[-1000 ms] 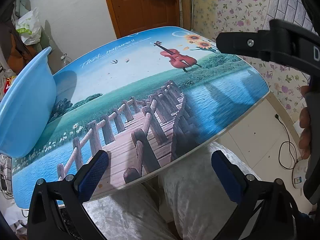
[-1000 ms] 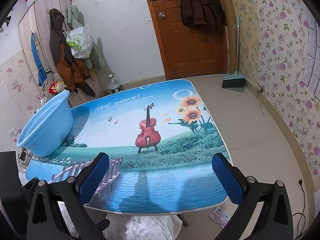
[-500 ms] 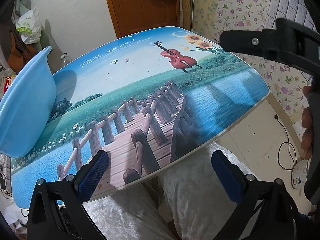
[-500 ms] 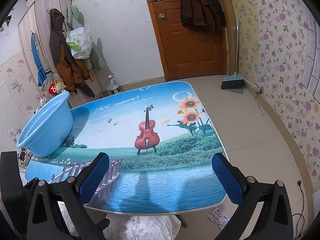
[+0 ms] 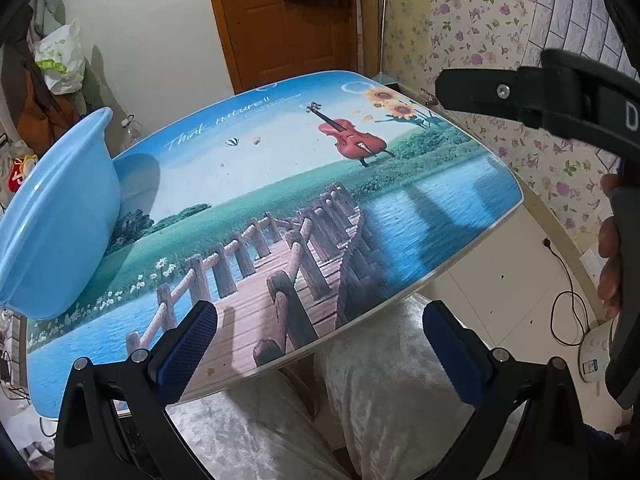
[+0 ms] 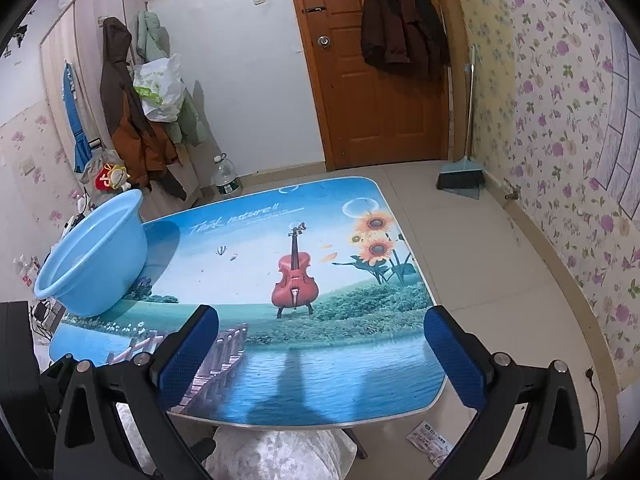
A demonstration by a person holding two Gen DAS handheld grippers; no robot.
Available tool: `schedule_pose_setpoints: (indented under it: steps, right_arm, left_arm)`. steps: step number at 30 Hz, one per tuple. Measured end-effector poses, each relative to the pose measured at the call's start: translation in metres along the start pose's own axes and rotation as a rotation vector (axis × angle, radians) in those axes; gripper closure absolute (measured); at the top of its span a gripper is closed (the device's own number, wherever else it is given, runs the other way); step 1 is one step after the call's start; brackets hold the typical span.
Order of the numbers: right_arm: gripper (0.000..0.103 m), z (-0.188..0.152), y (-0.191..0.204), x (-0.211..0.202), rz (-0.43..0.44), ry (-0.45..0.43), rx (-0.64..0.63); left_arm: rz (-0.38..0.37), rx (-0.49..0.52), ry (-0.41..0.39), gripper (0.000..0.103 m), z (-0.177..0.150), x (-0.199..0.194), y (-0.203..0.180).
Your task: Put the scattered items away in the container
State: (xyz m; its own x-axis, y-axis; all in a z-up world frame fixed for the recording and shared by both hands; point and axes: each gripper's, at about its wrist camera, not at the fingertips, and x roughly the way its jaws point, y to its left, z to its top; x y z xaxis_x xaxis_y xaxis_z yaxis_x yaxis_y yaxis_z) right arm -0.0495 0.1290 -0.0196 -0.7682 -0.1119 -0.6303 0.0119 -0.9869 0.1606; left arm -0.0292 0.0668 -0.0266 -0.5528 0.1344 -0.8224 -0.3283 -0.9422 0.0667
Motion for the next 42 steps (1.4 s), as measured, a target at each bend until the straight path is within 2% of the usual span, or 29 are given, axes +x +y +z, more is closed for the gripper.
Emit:
schedule_pose_setpoints:
  steps: [19,42]
  right_arm:
    - [0.0,0.007,-0.009,-0.056,-0.063,-0.076,0.004]
    - [0.0,0.001,-0.002,-0.063,-0.038,-0.069,-0.008]
  left_arm:
    - [-0.022,0.023,-0.09,0.0,0.002,-0.037,-0.009]
    - [0.008,-0.022,-0.101,0.0,-0.001,-0.042,0.0]
